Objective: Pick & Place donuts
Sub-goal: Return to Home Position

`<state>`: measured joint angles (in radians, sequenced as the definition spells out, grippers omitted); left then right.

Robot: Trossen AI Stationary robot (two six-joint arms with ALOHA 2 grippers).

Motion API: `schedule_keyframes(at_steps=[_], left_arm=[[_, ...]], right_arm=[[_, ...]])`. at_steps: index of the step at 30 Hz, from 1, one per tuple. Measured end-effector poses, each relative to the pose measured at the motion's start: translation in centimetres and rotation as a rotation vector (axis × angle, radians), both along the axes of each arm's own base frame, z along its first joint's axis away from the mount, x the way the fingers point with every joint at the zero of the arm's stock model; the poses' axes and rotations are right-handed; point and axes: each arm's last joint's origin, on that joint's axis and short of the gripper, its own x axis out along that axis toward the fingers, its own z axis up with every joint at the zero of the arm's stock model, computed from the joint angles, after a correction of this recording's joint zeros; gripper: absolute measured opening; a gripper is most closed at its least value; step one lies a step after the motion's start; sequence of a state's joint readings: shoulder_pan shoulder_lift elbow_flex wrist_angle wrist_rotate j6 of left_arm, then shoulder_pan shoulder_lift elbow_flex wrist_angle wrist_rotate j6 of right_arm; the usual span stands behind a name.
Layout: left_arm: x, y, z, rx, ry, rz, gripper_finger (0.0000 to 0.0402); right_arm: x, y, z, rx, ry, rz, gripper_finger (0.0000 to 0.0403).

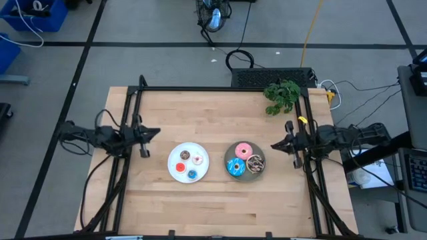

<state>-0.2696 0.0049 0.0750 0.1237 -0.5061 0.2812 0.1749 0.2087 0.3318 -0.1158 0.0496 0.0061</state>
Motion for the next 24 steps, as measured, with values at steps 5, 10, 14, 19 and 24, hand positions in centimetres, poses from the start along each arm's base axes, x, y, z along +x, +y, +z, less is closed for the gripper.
schedule_keyframes(at_steps=[5,10,14,19,24], left_arm=[[0.5,0.0,-1.9,-0.053,0.019,0.043,0.0001],[0.5,0.0,-2.4,-0.100,0.060,0.032,0.0001],[0.5,-0.1,-2.6,-0.079,0.080,0.024,0.0001],[0.6,-0.3,-2.7,-0.061,0.098,-0.034,0.0001],[0.7,-0.3,-2.8,-0.058,0.112,-0.041,0.0001]], right_arm=[[-0.4,-0.1,-1.9,-0.026,-0.047,-0.001,0.0000],[-0.3,-0.2,-4.7,-0.053,-0.041,0.043,0.0000],[-0.1,-0.5,-5.3,-0.032,-0.141,0.031,0.0000],[-0.1,-0.8,-5.5,-0.039,-0.124,0.021,0.0000],[-0.1,-0.8,-5.1,-0.037,-0.168,0.047,0.0000]])
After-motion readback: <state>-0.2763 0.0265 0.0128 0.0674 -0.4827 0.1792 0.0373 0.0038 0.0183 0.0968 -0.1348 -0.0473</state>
